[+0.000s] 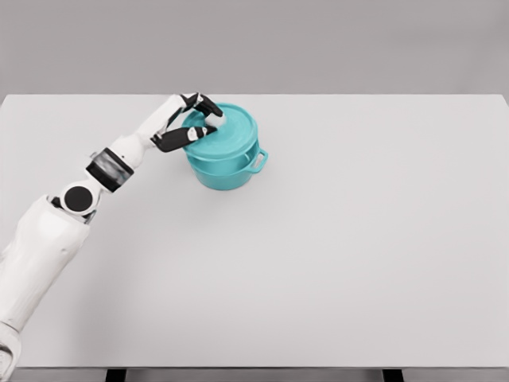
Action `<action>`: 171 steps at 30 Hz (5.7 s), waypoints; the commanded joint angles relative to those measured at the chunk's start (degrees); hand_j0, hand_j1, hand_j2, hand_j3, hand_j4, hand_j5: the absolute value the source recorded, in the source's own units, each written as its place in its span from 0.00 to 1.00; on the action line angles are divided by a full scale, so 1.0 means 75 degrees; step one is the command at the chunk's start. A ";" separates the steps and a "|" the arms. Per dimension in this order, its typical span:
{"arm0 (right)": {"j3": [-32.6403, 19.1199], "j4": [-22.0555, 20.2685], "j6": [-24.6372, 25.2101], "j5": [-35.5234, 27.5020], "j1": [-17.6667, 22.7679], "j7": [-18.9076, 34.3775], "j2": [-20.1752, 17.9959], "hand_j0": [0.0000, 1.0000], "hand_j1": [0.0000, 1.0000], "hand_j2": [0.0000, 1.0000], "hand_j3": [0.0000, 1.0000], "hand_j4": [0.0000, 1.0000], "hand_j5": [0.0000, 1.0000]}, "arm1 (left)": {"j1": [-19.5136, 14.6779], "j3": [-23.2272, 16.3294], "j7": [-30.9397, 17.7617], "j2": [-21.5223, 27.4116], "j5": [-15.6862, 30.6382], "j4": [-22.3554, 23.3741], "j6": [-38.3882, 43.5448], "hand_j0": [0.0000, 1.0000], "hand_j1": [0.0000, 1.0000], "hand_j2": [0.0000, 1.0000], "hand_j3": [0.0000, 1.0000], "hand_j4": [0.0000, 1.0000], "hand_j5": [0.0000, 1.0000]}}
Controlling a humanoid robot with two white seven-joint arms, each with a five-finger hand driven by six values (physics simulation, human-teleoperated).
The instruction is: Cover the pot with left arm
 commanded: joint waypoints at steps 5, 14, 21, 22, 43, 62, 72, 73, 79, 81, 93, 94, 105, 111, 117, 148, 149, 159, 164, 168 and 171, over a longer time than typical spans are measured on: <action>-0.0001 0.0000 -0.0008 0.0007 0.0000 0.0003 0.0000 1.00 1.00 1.00 1.00 1.00 1.00 | 0.0047 0.0003 -0.0001 -0.0049 -0.0011 0.0167 0.0009 0.45 0.45 0.45 0.45 0.45 0.45; -0.0001 0.0000 -0.0008 0.0007 0.0000 0.0003 0.0000 1.00 1.00 1.00 1.00 1.00 1.00 | 0.0094 0.0003 -0.0001 0.0010 -0.0011 0.0108 0.0009 0.44 0.44 0.44 0.44 0.44 0.44; -0.0001 0.0000 -0.0008 0.0007 0.0000 0.0003 0.0000 1.00 1.00 1.00 1.00 1.00 1.00 | 0.0152 -0.0009 -0.0001 -0.0037 -0.0011 0.0085 0.0009 0.44 0.44 0.44 0.44 0.44 0.44; -0.0001 0.0000 -0.0008 0.0007 0.0000 0.0003 0.0000 1.00 1.00 1.00 1.00 1.00 1.00 | 0.0152 -0.0009 -0.0001 -0.0037 -0.0011 0.0085 0.0009 0.44 0.44 0.44 0.44 0.44 0.44; -0.0001 0.0000 -0.0008 0.0007 -0.0012 0.0003 0.0000 1.00 1.00 1.00 1.00 1.00 1.00 | 0.0199 0.0003 -0.0001 -0.0060 -0.0011 0.0085 0.0009 0.44 0.44 0.44 0.44 0.44 0.44; -0.0001 0.0000 -0.0008 0.0007 0.0000 0.0003 0.0000 1.00 1.00 1.00 1.00 1.00 1.00 | 0.0141 0.0062 -0.0013 -0.0236 -0.0246 0.0319 0.0009 0.44 0.44 0.44 0.44 0.44 0.44; -0.0001 0.0000 -0.0008 0.0007 0.0000 0.0003 0.0000 1.00 1.00 1.00 1.00 1.00 1.00 | 0.0094 0.0155 -0.0013 -0.0283 -0.0258 0.0612 0.0009 0.45 0.45 0.45 0.45 0.45 0.45; -0.0001 0.0000 -0.0008 0.0007 0.0000 0.0003 0.0000 1.00 1.00 1.00 1.00 1.00 1.00 | 0.0094 0.0179 -0.0013 -0.0342 -0.0351 0.0612 0.0009 0.45 0.45 0.45 0.45 0.45 0.45; -0.0001 0.0000 -0.0008 0.0007 0.0000 0.0003 0.0000 1.00 1.00 1.00 1.00 1.00 1.00 | 0.0094 0.0554 -0.0013 -0.0459 -0.0797 0.0659 0.0009 0.45 0.45 0.45 0.45 0.45 0.45; -0.0001 0.0000 -0.0008 0.0007 0.0000 0.0003 0.0000 1.00 1.00 1.00 1.00 1.00 1.00 | 0.0094 0.0566 -0.0013 -0.0494 -0.0808 0.0729 0.0009 0.45 0.45 0.45 0.45 0.45 0.45; -0.0001 0.0000 -0.0008 0.0007 0.0000 0.0003 0.0000 1.00 1.00 1.00 1.00 1.00 1.00 | 0.0094 0.0554 -0.0013 -0.0588 -0.0902 0.0823 0.0009 0.46 0.46 0.46 0.46 0.46 0.46; -0.0001 0.0000 -0.0008 0.0007 0.0000 0.0003 0.0000 1.00 1.00 1.00 1.00 1.00 1.00 | 0.0094 0.0566 -0.0025 -0.0588 -0.0902 0.0823 0.0009 0.46 0.46 0.46 0.46 0.46 0.46; -0.0001 0.0000 -0.0008 0.0007 0.0000 0.0003 0.0000 1.00 1.00 1.00 1.00 1.00 1.00 | 0.0094 0.0601 -0.0025 -0.0635 -0.0902 0.0835 0.0009 0.71 0.71 0.71 0.71 0.71 0.71; -0.0001 0.0000 -0.0008 0.0007 0.0000 0.0003 0.0000 1.00 1.00 1.00 1.00 1.00 1.00 | 0.0094 0.0601 -0.0013 -0.0635 -0.0902 0.0835 0.0009 0.91 0.91 0.91 0.91 0.91 0.91; -0.0001 0.0000 -0.0008 0.0007 0.0000 0.0003 0.0000 1.00 1.00 1.00 1.00 1.00 1.00 | 0.0094 0.0613 -0.0013 -0.0635 -0.0902 0.0823 0.0009 0.96 0.96 0.96 0.96 0.96 0.96; -0.0001 0.0000 -0.0008 0.0007 -0.0012 0.0003 0.0000 1.00 1.00 1.00 1.00 1.00 1.00 | 0.0105 0.0812 -0.0060 -0.0483 -0.0445 0.0565 0.0009 0.95 0.95 0.95 0.95 0.95 0.95; -0.0001 0.0000 -0.0008 0.0007 0.0000 0.0003 0.0000 1.00 1.00 1.00 1.00 1.00 1.00 | 0.0105 0.0812 -0.0048 -0.0482 -0.0433 0.0554 0.0009 0.95 0.95 0.95 0.95 0.95 0.95; -0.0001 0.0000 -0.0008 0.0007 0.0000 0.0003 0.0000 1.00 1.00 1.00 1.00 1.00 1.00 | 0.0293 0.0730 -0.0083 0.0560 0.0773 -0.0547 0.0009 0.95 0.95 0.95 0.95 0.95 0.95; -0.0001 0.0000 -0.0008 0.0007 0.0000 0.0003 0.0000 1.00 1.00 1.00 1.00 1.00 1.00 | 0.0726 0.0741 -0.0294 0.1369 0.1465 -0.1263 0.0009 1.00 1.00 1.00 1.00 1.00 1.00; -0.0001 0.0000 -0.0008 0.0007 0.0000 0.0003 0.0000 1.00 1.00 1.00 1.00 1.00 1.00 | 0.1171 0.0788 -0.1220 0.2353 0.1442 -0.1415 0.0009 1.00 1.00 1.00 1.00 1.00 1.00; -0.0001 0.0000 -0.0008 0.0007 0.0000 0.0003 0.0000 1.00 1.00 1.00 1.00 1.00 1.00 | 0.1394 0.0800 -0.1244 0.2798 0.1406 -0.1298 0.0009 1.00 1.00 1.00 1.00 1.00 1.00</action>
